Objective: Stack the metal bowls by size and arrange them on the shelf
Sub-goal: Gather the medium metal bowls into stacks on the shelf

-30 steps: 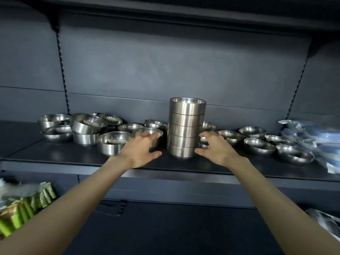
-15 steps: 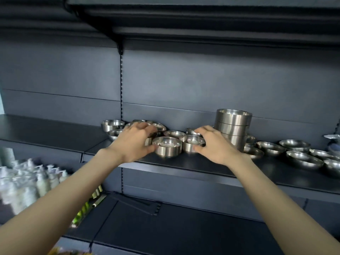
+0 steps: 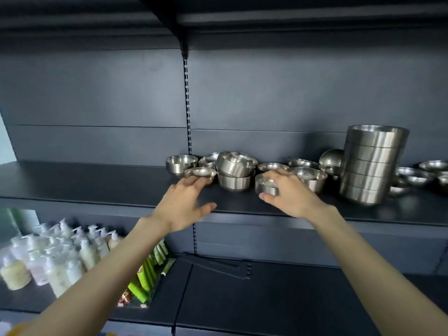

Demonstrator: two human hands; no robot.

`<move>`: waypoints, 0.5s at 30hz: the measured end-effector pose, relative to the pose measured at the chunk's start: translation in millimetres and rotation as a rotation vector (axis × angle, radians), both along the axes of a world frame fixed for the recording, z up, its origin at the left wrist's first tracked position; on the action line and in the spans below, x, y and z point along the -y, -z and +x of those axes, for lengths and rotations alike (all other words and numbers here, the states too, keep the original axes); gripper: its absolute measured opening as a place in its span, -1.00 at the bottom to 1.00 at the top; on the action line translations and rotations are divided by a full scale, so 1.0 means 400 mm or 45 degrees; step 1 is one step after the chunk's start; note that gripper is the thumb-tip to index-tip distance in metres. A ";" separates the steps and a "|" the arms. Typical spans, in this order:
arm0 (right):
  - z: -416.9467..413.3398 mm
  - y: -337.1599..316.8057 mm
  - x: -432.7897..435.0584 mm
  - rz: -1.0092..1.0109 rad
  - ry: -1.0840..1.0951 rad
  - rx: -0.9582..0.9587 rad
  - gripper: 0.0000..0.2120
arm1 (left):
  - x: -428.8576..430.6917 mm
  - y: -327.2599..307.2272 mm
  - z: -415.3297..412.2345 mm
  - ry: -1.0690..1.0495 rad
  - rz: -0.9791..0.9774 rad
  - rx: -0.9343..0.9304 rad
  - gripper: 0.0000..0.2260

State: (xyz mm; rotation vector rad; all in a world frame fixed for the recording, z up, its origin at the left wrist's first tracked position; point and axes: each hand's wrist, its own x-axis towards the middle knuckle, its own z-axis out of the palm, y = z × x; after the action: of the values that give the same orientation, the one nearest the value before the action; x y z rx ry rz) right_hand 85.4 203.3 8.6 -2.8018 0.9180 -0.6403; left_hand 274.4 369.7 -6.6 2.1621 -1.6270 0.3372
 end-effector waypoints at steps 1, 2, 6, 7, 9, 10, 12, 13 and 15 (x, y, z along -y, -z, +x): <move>0.023 -0.002 0.011 -0.008 0.015 -0.002 -0.45 | 0.016 0.003 0.025 0.030 -0.023 -0.046 -0.47; 0.044 -0.003 0.023 -0.011 0.028 -0.004 -0.44 | 0.034 0.008 0.049 0.052 -0.045 -0.091 -0.47; 0.134 0.009 0.090 -0.003 0.039 0.008 -0.45 | 0.122 0.046 0.145 0.111 -0.111 -0.227 -0.44; 0.153 0.012 0.111 0.004 0.038 0.006 -0.46 | 0.147 0.055 0.166 0.123 -0.114 -0.284 -0.43; 0.187 0.014 0.152 0.049 0.051 0.001 -0.46 | 0.198 0.065 0.203 0.137 -0.097 -0.387 -0.41; 0.204 0.016 0.173 0.072 0.058 -0.002 -0.45 | 0.223 0.069 0.221 0.140 -0.091 -0.418 -0.40; 0.237 0.018 0.215 0.086 0.061 0.005 -0.42 | 0.273 0.076 0.252 0.150 -0.119 -0.472 -0.37; 0.252 0.017 0.231 0.086 0.055 0.021 -0.39 | 0.297 0.080 0.264 0.160 -0.141 -0.495 -0.34; 0.277 0.013 0.257 0.110 0.034 0.078 -0.35 | 0.344 0.085 0.288 0.179 -0.149 -0.503 -0.26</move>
State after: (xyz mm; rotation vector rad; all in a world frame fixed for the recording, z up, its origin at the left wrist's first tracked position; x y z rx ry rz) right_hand 196.2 100.7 3.6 -2.6835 0.9493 -0.6693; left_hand 389.8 232.2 -40.7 1.8707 -1.4811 -0.0367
